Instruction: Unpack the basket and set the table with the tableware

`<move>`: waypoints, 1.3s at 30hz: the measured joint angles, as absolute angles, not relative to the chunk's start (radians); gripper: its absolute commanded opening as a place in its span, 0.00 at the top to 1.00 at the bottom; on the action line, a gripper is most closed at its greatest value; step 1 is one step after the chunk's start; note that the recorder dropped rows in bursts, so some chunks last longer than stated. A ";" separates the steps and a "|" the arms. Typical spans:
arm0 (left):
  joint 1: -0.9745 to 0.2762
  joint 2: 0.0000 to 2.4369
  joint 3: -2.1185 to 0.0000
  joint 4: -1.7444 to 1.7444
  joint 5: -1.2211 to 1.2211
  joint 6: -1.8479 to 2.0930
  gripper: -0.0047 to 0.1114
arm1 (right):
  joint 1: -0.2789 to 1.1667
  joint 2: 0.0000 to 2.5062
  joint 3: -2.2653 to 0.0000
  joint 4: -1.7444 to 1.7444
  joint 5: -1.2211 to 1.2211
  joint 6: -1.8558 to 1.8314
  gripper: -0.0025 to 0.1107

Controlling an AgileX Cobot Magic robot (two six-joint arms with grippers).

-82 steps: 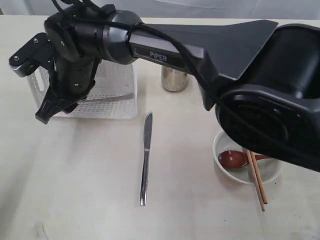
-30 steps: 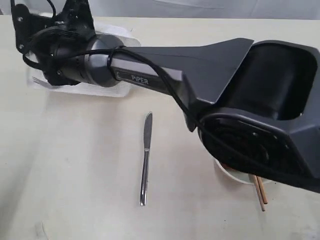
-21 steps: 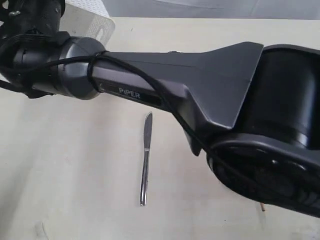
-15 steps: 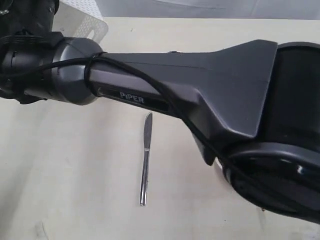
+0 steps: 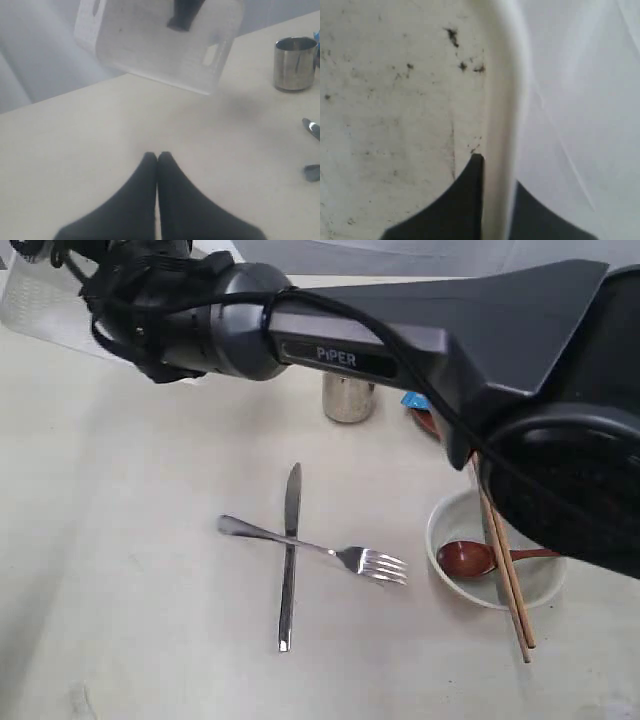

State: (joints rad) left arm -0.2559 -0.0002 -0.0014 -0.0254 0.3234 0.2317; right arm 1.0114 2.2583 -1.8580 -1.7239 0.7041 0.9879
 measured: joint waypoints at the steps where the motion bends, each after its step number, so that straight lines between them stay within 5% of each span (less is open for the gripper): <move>1: -0.256 0.000 -0.001 -0.025 0.323 0.232 0.96 | 0.996 2.263 -1.858 -1.720 0.660 0.997 0.98; 5: -0.256 0.000 -0.001 -0.025 0.323 0.232 0.96 | 0.948 2.275 -1.900 -1.517 0.515 0.959 0.98; 13: -0.256 0.000 -0.001 -0.025 0.323 0.232 0.96 | 0.814 2.302 -2.133 -0.219 0.666 0.077 0.93; 15: -0.256 0.000 -0.001 -0.025 0.323 0.232 0.96 | 0.795 2.323 -2.198 -0.133 0.741 0.020 0.78; 18: -0.256 0.000 -0.001 -0.025 0.323 0.232 0.96 | 0.785 2.358 -2.292 -0.076 0.827 -0.011 0.36; 20: -0.256 0.000 -0.001 -0.025 0.323 0.232 0.96 | 0.785 2.376 -2.345 -0.064 0.862 -0.018 0.23; 22: -0.256 0.000 -0.001 -0.025 0.323 0.232 0.96 | 0.785 2.391 -2.395 -0.060 0.894 -0.008 0.26; 34: -0.256 0.000 -0.001 -0.025 0.323 0.232 0.96 | 0.788 2.316 -2.588 0.035 1.203 0.010 0.81; 39: -0.256 0.000 -0.001 -0.025 0.323 0.232 0.96 | 0.819 2.088 -2.204 0.058 1.205 0.021 0.68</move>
State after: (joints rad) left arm -0.2559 -0.0002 -0.0014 -0.0254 0.3234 0.2317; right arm 0.8194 2.0881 -2.2043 0.0580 1.2053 0.0206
